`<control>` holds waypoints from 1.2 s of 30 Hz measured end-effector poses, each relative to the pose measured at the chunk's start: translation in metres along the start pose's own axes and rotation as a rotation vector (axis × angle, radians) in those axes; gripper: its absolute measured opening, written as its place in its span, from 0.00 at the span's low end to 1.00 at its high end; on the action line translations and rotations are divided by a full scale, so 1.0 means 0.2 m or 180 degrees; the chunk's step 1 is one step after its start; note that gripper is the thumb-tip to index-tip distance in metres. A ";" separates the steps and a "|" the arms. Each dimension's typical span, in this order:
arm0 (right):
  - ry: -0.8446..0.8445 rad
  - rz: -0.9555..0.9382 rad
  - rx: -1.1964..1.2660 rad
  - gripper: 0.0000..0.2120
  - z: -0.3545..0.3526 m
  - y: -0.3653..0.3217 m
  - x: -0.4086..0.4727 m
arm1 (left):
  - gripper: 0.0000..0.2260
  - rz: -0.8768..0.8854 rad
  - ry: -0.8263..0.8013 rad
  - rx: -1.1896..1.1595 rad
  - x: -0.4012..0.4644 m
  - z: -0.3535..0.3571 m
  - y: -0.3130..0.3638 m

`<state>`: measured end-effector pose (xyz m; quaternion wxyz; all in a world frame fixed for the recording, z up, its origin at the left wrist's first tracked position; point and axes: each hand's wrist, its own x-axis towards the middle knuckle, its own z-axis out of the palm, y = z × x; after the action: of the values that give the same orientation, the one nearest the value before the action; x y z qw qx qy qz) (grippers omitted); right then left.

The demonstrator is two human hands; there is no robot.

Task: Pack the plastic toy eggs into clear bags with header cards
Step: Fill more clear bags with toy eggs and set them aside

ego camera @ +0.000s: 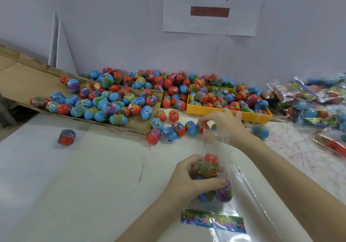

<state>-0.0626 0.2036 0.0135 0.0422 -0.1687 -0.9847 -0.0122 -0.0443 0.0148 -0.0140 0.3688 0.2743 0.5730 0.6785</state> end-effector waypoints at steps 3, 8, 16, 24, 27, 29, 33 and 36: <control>0.0241 -0.0116 -0.0212 0.21 0.04 0.01 0.01 | 0.12 -0.0027 0.0024 0.0014 0.00 0.00 0.00; 0.1045 0.0082 0.0632 0.14 -0.06 -0.01 -0.06 | 0.11 -0.0098 0.0063 -0.0006 0.00 0.01 0.00; 0.0165 -0.1070 0.2348 0.11 -0.41 -0.06 -0.39 | 0.13 -0.0294 0.0091 -0.0311 0.00 0.02 0.02; -0.0085 -0.1171 0.0254 0.16 -0.45 -0.08 -0.36 | 0.14 -0.0156 0.0168 -0.0100 0.01 0.01 0.00; 0.0342 -0.1136 0.0915 0.15 -0.48 -0.10 -0.36 | 0.16 -0.0103 0.0093 -0.0005 0.01 0.01 0.00; 0.0595 -0.1063 0.1688 0.16 -0.49 -0.12 -0.38 | 0.18 -0.0098 0.0081 -0.0061 0.01 0.00 0.00; 0.0227 -0.1010 0.2544 0.15 -0.44 -0.14 -0.41 | 0.13 -0.0142 0.0126 -0.0166 0.01 0.00 0.00; -0.0042 -0.0972 0.2490 0.14 -0.43 -0.14 -0.42 | 0.13 -0.0115 0.0092 -0.0239 0.01 0.00 0.01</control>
<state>0.0144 0.1461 0.0906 0.0945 0.0078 -0.9290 0.3576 -0.0454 0.0161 -0.0131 0.3826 0.2400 0.5573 0.6967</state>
